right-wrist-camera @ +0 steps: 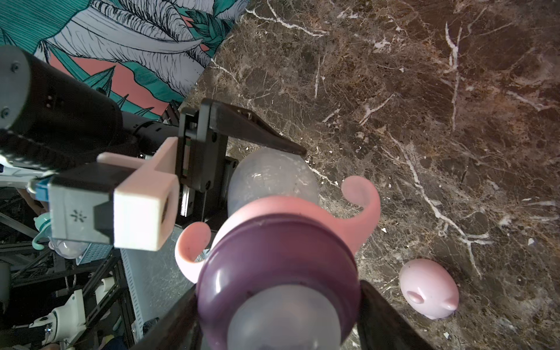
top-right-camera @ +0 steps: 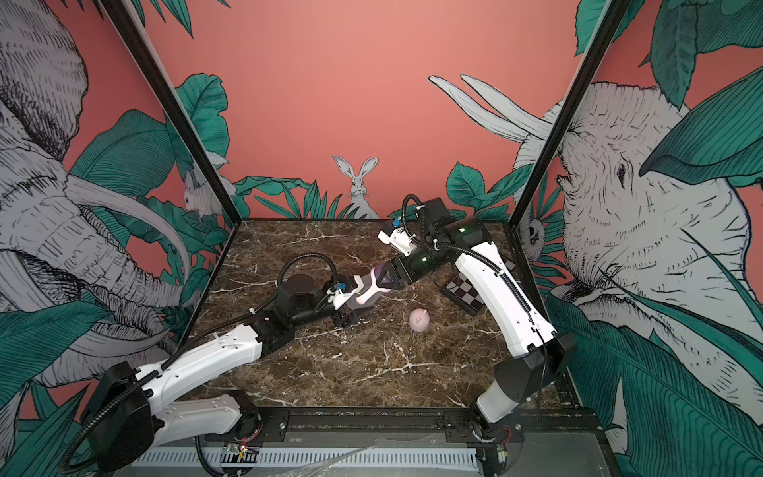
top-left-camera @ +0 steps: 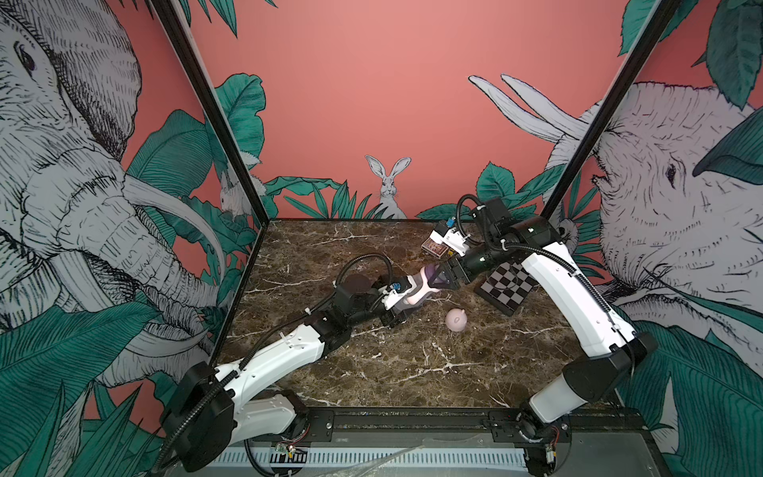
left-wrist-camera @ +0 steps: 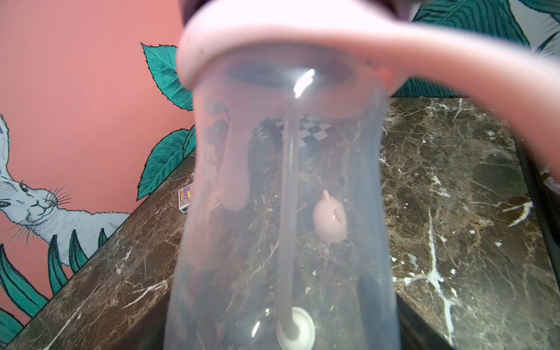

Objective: Assemble the baby bottles
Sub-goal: Screw the nipple onto the baby bottle.

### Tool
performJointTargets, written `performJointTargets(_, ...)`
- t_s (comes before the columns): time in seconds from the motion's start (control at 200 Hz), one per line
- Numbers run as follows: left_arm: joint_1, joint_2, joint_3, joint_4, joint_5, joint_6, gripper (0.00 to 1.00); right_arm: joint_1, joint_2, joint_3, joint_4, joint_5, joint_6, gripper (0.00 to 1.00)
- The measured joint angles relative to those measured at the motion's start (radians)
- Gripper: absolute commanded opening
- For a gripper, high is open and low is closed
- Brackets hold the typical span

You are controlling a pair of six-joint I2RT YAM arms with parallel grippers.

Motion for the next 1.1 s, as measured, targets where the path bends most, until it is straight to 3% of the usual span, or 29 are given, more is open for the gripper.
performJointTargets(0.31,0.0,0.008,0.007,-0.004,-0.013,0.012,0.19,0.0,0.0,0.0,0.003,0.005,-0.002,0.54)
performJointTargets(0.46,-0.002,0.01,0.01,-0.003,-0.066,0.024,0.18,0.0,0.002,0.0,0.018,0.008,0.025,0.44)
performJointTargets(0.575,-0.006,0.01,0.01,0.002,-0.126,0.037,0.18,0.0,0.019,0.0,0.064,0.003,0.093,0.43)
performJointTargets(0.715,-0.039,0.015,0.008,0.013,-0.259,0.071,0.17,0.0,0.027,-0.029,0.138,-0.007,0.205,0.38)
performJointTargets(1.1,-0.139,0.093,-0.029,0.151,-0.685,0.228,0.14,-0.006,0.012,-0.201,0.327,-0.015,0.584,0.39)
